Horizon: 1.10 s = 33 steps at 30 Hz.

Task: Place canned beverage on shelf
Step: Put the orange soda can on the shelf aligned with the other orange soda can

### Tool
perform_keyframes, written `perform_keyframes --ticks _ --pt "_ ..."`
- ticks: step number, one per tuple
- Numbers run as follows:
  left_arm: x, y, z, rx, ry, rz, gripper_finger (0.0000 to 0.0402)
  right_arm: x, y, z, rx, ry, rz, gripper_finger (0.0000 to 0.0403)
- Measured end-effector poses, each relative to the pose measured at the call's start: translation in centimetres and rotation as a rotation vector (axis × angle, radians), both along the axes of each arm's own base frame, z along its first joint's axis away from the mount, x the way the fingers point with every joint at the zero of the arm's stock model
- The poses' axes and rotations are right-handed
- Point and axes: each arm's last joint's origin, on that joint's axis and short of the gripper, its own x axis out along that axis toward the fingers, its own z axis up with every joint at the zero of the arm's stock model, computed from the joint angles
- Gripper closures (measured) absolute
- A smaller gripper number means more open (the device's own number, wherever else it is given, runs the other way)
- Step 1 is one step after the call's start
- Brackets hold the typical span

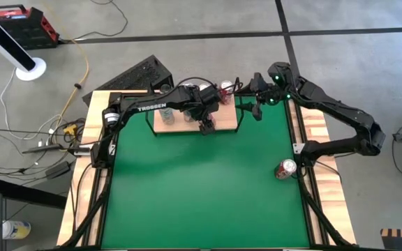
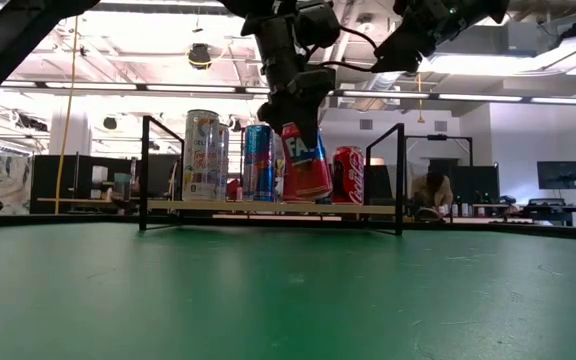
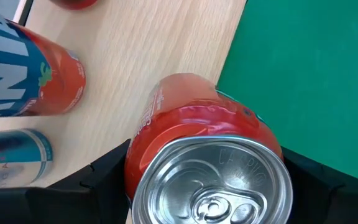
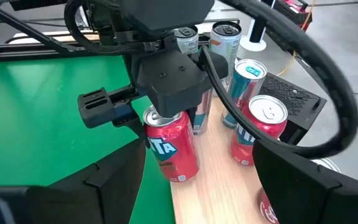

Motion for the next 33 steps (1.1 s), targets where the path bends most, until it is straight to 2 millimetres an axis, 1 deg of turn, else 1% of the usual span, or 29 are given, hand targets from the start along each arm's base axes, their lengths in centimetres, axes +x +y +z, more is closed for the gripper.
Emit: perform_keyframes --ticks 2,6,8,11,16,19,22,27,30,33 --pt "0.1 0.0 -0.2 -0.004 0.001 0.006 0.0104 0.0 0.0 0.0 -0.003 0.001 0.000 0.0082" --pt "0.3 0.1 -0.2 0.005 -0.015 0.025 0.0043 0.0 0.0 0.0 -0.013 0.000 0.010 0.0082" --pt "0.4 0.2 -0.2 0.039 -0.022 0.039 0.0028 0.0 0.0 0.0 -0.012 0.000 0.012 0.0082" --pt "0.6 0.3 0.0 0.067 -0.034 0.049 0.0023 0.0 0.0 0.0 -0.006 -0.005 0.026 0.0082" --pt "0.9 0.2 0.1 0.089 -0.062 0.022 0.0032 0.0 0.1 0.0 -0.005 -0.004 0.026 0.0082" --pt "1.1 0.2 0.7 0.107 -0.087 0.005 0.0035 0.0 0.1 0.0 -0.005 -0.004 0.026 0.0082" --pt "1.3 0.2 2.2 0.133 -0.124 -0.016 0.0036 0.0 0.1 0.0 -0.005 -0.004 0.026 0.0082" --pt "0.7 0.0 6.1 0.174 -0.152 -0.040 0.0036 0.1 0.3 0.0 0.015 -0.003 0.039 0.0082" --pt "-0.4 -0.2 8.2 0.213 -0.108 -0.017 0.0036 0.4 0.7 0.0 0.049 -0.018 0.092 0.0082" --pt "-2.0 -0.7 9.8 0.293 0.001 0.042 0.0036 1.5 1.2 -0.3 0.066 -0.024 0.130 0.0082"
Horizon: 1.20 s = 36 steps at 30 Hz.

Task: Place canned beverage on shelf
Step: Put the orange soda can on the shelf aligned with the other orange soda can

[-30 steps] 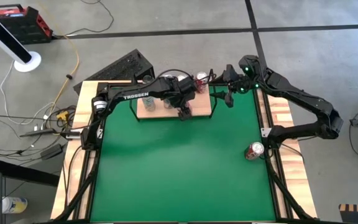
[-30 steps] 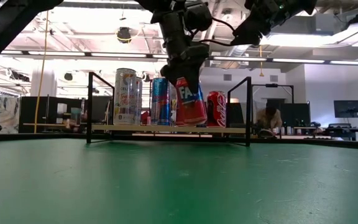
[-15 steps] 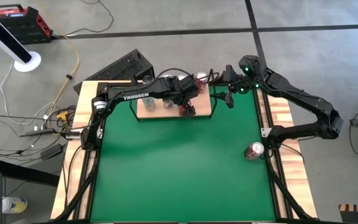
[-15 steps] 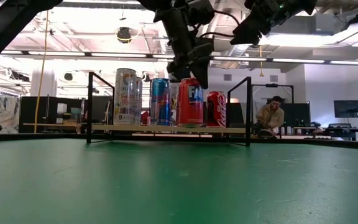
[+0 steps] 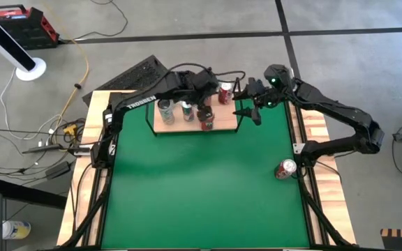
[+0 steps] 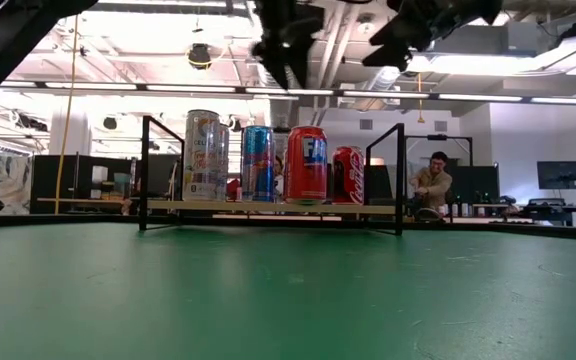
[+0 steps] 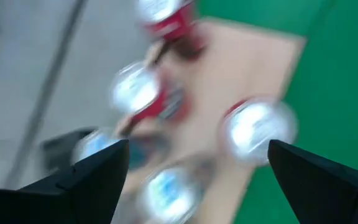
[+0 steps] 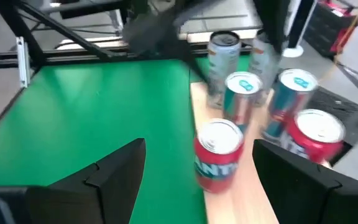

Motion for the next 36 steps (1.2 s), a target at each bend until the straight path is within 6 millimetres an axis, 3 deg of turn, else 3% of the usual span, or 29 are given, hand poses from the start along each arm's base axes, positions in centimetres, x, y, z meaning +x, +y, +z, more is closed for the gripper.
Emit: perform_keyframes --ticks 3,9,15,20,28,36 --pt "-2.0 -0.8 1.2 0.086 0.083 0.056 0.0036 1.6 0.1 -0.6 -0.007 -0.002 0.012 0.0082" --pt "-6.8 -2.7 3.3 0.096 0.115 0.100 0.0036 4.9 0.0 -1.7 0.004 0.023 0.021 0.0082" --pt "-14.1 -4.7 3.7 0.103 -0.011 0.171 0.0035 7.3 -0.9 -2.5 0.018 0.058 0.028 0.0082" --pt "-19.6 -6.3 0.9 0.082 -0.299 0.210 0.0035 8.8 -2.1 -3.8 0.024 0.105 0.020 0.0082" --pt "-25.8 -8.6 -3.8 -0.034 -0.819 0.064 0.0035 10.4 -3.0 -6.9 -0.029 0.201 0.040 0.0082" --pt "-29.7 -10.2 -7.7 -0.185 -1.239 -0.080 0.0035 10.1 -3.7 -6.8 -0.058 0.213 0.007 0.0082"
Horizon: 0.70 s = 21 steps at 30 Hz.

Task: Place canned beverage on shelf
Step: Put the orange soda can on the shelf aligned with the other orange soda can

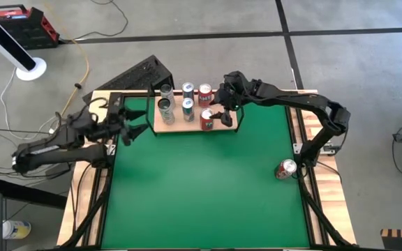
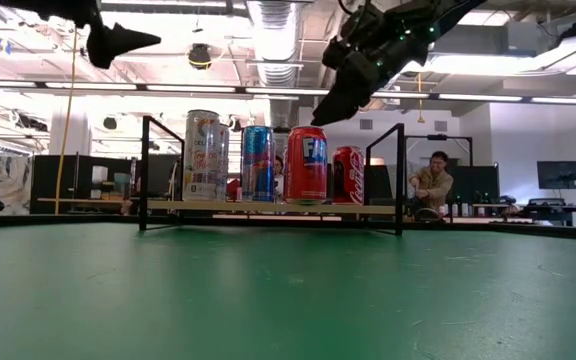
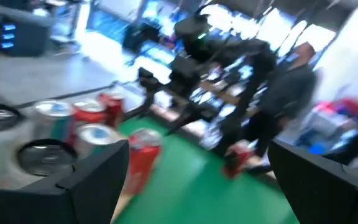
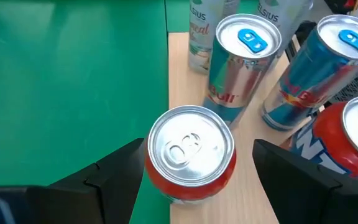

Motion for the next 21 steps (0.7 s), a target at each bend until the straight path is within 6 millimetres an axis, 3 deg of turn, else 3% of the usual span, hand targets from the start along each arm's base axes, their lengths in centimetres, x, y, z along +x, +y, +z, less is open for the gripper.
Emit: perform_keyframes --ticks 9,21 --pt "-1.5 -0.6 -3.7 -0.091 -0.198 -0.091 0.0035 0.3 -0.1 -0.5 -0.018 0.010 0.023 0.0082" --pt "-1.7 -0.6 -4.0 -0.100 -0.220 -0.073 0.0036 1.0 0.1 -1.3 -0.034 0.024 0.047 0.0079"
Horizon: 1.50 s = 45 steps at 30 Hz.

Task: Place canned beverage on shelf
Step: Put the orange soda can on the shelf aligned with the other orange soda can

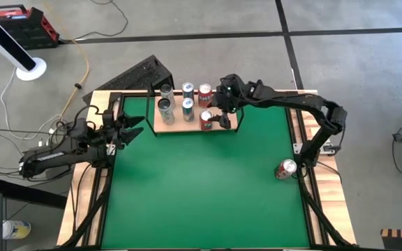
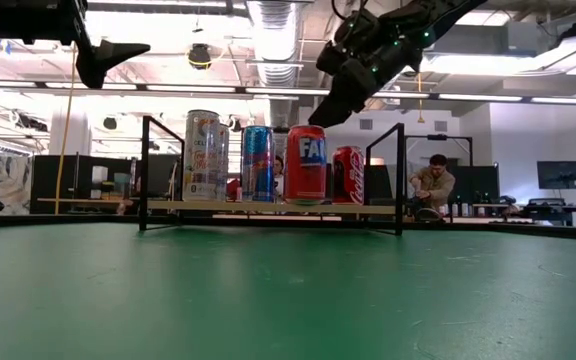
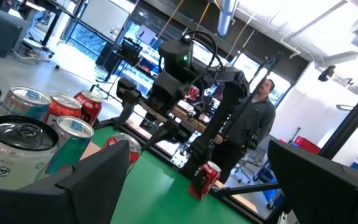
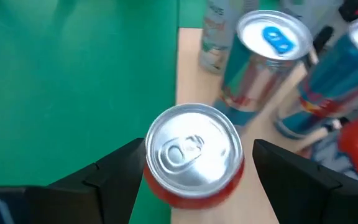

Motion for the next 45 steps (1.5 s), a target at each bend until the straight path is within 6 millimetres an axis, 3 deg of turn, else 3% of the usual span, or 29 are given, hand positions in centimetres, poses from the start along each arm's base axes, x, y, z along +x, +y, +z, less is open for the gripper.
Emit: perform_keyframes --ticks 9,26,45 --pt "0.00 0.01 0.00 -0.007 -0.002 0.000 0.0036 0.20 0.21 -0.28 -0.024 0.017 -0.002 0.0061" --pt "0.01 0.01 -0.04 -0.010 0.004 0.000 0.0036 0.12 -0.03 -0.30 0.019 0.029 -0.108 0.0077" --pt "0.02 -0.03 -0.03 -0.003 0.006 -0.015 0.0036 0.03 -0.32 -0.33 0.123 0.034 -0.327 0.0077"
